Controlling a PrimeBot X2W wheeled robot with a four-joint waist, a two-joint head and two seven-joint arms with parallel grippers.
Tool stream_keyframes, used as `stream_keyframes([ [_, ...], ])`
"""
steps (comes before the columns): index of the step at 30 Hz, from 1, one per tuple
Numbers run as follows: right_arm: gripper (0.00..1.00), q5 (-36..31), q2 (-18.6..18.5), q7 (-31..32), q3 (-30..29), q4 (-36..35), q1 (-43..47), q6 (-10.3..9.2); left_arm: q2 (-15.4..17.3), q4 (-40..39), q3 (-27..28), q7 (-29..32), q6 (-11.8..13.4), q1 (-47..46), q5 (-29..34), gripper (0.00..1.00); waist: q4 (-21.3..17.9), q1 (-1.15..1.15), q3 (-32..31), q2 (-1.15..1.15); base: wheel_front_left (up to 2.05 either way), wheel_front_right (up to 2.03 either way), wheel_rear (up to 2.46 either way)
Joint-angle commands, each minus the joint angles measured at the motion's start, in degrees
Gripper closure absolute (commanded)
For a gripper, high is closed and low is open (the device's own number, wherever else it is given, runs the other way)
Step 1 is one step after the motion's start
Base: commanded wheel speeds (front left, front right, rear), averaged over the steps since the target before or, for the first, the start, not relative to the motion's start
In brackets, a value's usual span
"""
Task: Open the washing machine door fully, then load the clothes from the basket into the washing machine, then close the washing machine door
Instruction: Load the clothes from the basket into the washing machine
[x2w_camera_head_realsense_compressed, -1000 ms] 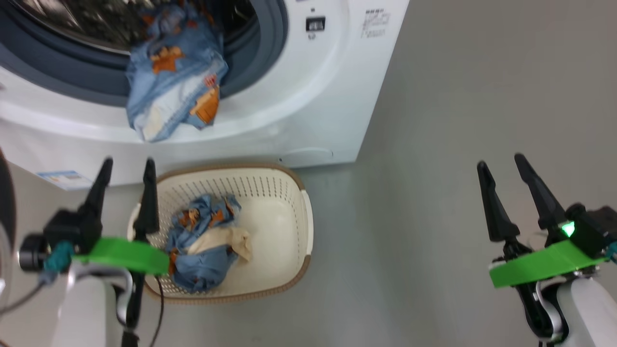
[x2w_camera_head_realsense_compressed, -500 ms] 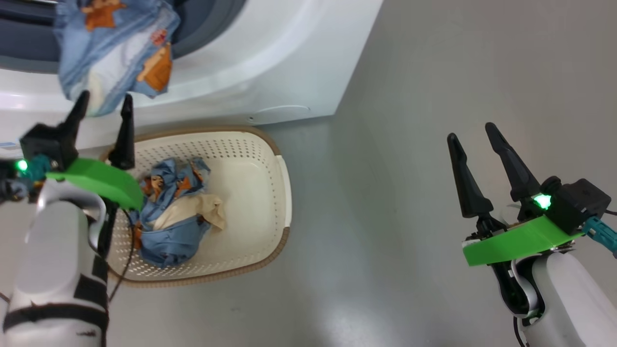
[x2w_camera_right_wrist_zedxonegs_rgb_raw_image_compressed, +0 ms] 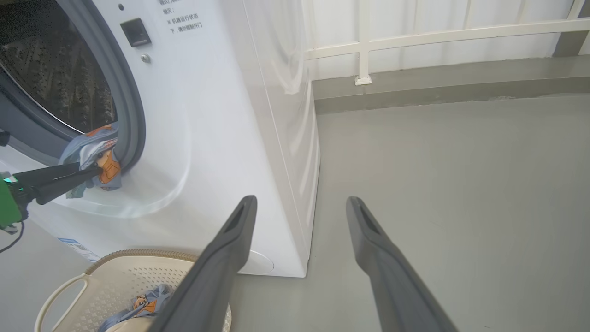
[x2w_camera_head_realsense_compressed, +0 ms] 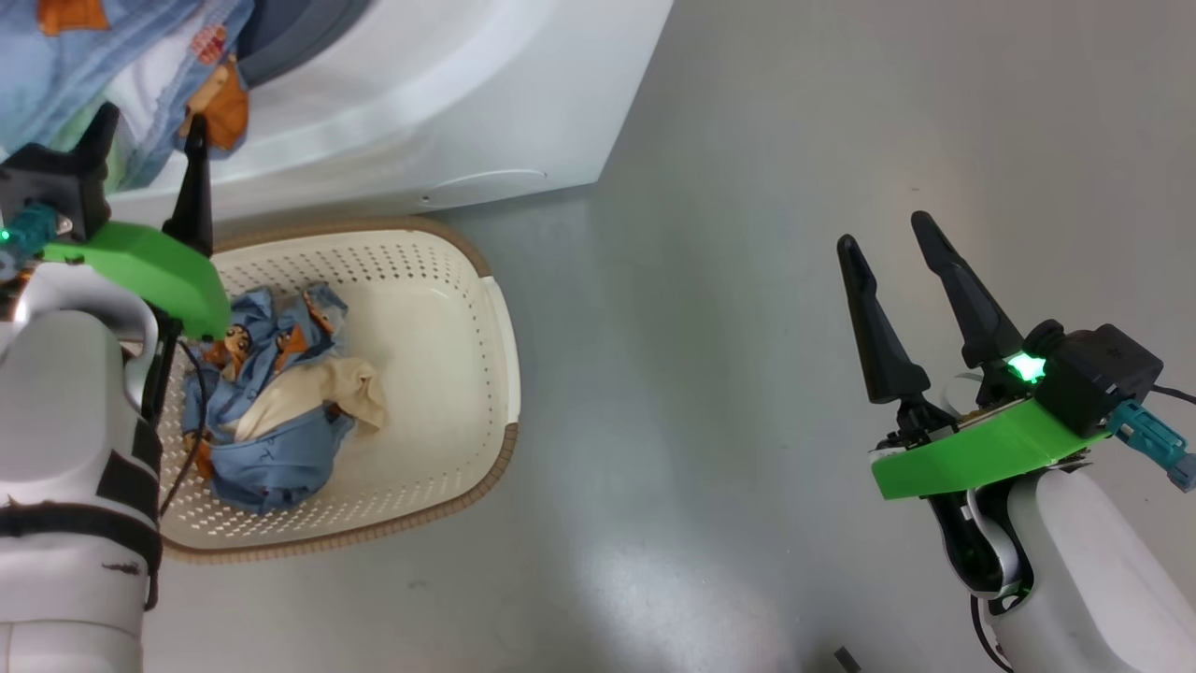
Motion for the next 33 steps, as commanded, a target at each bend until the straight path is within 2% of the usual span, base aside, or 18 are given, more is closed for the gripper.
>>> stream_keyframes([
  [1, 0.00, 1.43, -0.03, -0.45, 1.28, -1.36, 0.03, 0.42, 2.76, -0.03, 0.58, -0.36, 0.71, -1.43, 0.77, 0.00, -0.70, 0.00, 0.69, 0.00, 0.00, 0.00, 0.00],
  [9, 0.00, 1.45, 0.45, -0.45, 1.08, -1.41, -0.31, 0.42, 3.29, 1.74, -0.17, -0.36, 1.46, -4.00, 0.88, 0.00, -1.17, 0.00, 1.29, 0.00, 0.00, 0.00, 0.00],
  [10, 0.00, 1.43, 0.50, -0.45, 1.06, -1.40, -0.35, 0.42, 3.37, 1.79, -0.23, -0.36, 1.59, -4.15, 0.86, 0.14, -1.20, 0.00, 1.30, 0.00, 0.00, 0.00, 0.00],
  [11, 0.00, 1.44, 0.54, -0.45, 1.01, -1.40, -0.38, 0.42, 3.43, 1.82, -0.31, -0.36, 1.70, -4.22, 0.83, 0.48, -1.22, 0.00, 1.29, 0.00, 0.00, 0.00, 0.00],
  [12, 0.00, 1.44, 0.58, -0.45, 0.96, -1.40, -0.41, 0.42, 3.47, 1.82, -0.43, -0.36, 1.72, -4.24, 0.83, 0.67, -1.24, 0.00, 1.25, 0.00, 0.00, 0.00, 0.00],
  [13, 0.00, 1.43, 0.61, -0.45, 0.93, -1.40, -0.42, 0.42, 3.52, 1.68, -0.56, -0.36, 1.69, -4.22, 0.82, 0.90, -1.26, 0.00, 1.20, 0.00, 0.00, 0.00, 0.00],
  [14, 0.00, 1.42, 0.64, -0.45, 0.89, -1.41, -0.42, 0.42, 3.53, 1.42, -0.60, -0.36, 1.67, -4.14, 0.70, 1.00, -1.25, 0.00, 1.15, 0.00, 0.00, 0.00, 0.00],
  [25, 0.00, 1.30, 0.79, -0.45, 0.29, -1.67, -0.30, 0.42, 2.74, -4.75, -0.03, -0.36, 1.21, -3.01, -1.48, 1.00, -0.14, 0.00, 1.37, 0.00, 0.00, 0.00, 0.00],
  [29, 0.00, 1.34, 0.89, -0.45, 0.66, -1.82, -0.56, 0.42, 2.90, -6.25, 0.63, -0.36, 0.97, -4.92, -2.39, 1.00, -0.23, 0.00, 2.14, 0.00, 0.00, 0.00, 0.00],
  [33, 0.00, 1.53, 1.27, -0.45, 1.29, -1.83, -1.01, 0.42, 3.59, -4.47, 1.95, -0.36, 0.79, -8.65, -3.78, 1.00, -0.95, 0.00, 3.08, 0.00, 0.00, 0.00, 0.00],
])
